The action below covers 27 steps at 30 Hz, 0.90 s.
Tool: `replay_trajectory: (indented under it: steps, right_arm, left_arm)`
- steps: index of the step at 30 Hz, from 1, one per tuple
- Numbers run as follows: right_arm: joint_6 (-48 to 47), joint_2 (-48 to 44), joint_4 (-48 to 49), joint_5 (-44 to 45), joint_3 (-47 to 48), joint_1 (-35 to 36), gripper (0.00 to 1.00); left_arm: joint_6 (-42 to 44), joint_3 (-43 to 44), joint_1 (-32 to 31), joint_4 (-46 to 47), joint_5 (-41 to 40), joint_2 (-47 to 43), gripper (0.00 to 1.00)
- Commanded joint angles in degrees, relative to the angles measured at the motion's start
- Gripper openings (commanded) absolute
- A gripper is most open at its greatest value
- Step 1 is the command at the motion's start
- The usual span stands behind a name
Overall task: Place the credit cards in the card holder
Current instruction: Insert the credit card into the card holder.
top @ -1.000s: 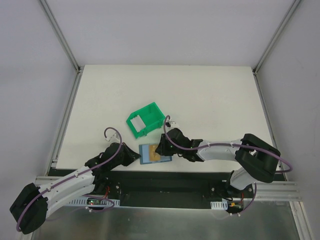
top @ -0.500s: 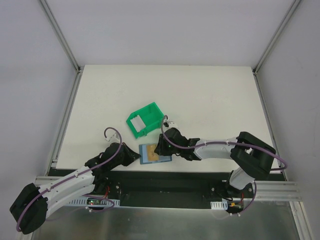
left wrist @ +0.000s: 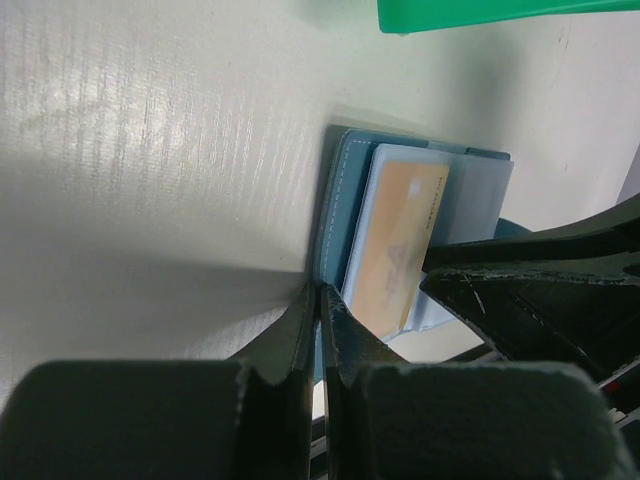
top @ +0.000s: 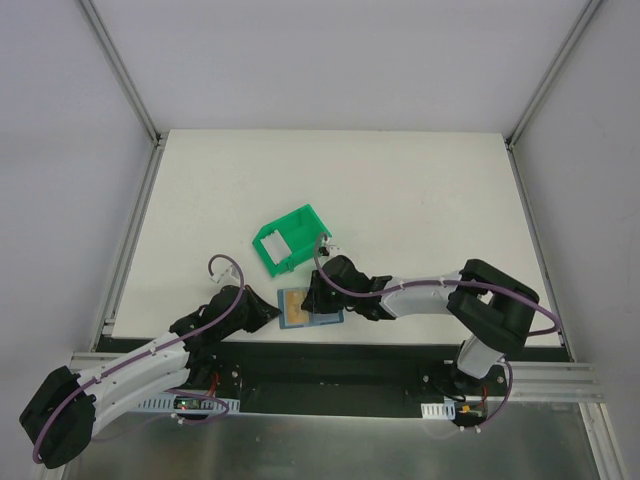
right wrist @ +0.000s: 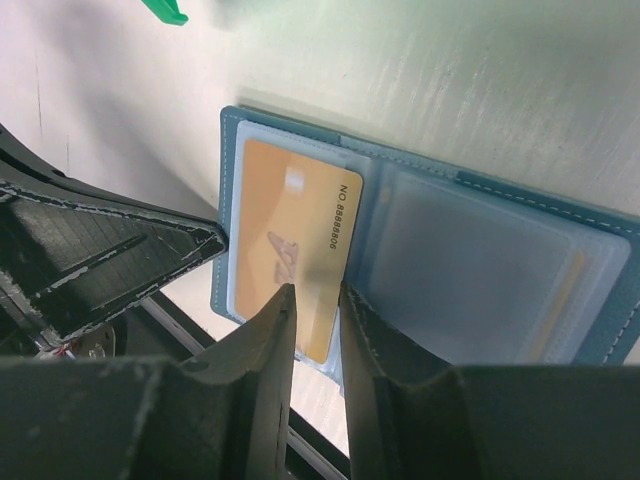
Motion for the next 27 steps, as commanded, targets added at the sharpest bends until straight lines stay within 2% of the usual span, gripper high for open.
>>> replay_trajectory:
  steps: [1, 9, 18, 20, 23, 27]
  right_arm:
    - [0.6, 0.6, 3.9, -3.0, 2.1, 0.5, 0.26]
    - [0.0, 1.4, 5.2, -4.3, 3.1, 0.8, 0.23]
    - [-2.1, 0.3, 4.4, -3.6, 3.8, 1.4, 0.15]
    - [-2.3, -0.8, 4.4, -2.5, 3.0, 1.5, 0.13]
    - [-2.4, -2.3, 4.3, -1.3, 1.9, 1.5, 0.02]
    - [-2.6, -2.8, 4.4, -2.0, 1.7, 1.5, 0.0]
  left_arm:
    - [0.7, -6.6, -0.4, -0.2, 0.4, -0.2, 0.0]
    - [0.7, -6.5, -0.3, -0.1, 0.5, -0.2, 0.0]
    - [0.6, -6.5, -0.3, 0.0, 0.4, -0.1, 0.0]
    - [0.7, -6.5, -0.3, 0.0, 0.3, 0.0, 0.0]
    - [0.7, -6.4, -0.3, 0.0, 0.3, 0.1, 0.0]
    - [0.6, -6.5, -0.4, 0.0, 0.3, 0.2, 0.0]
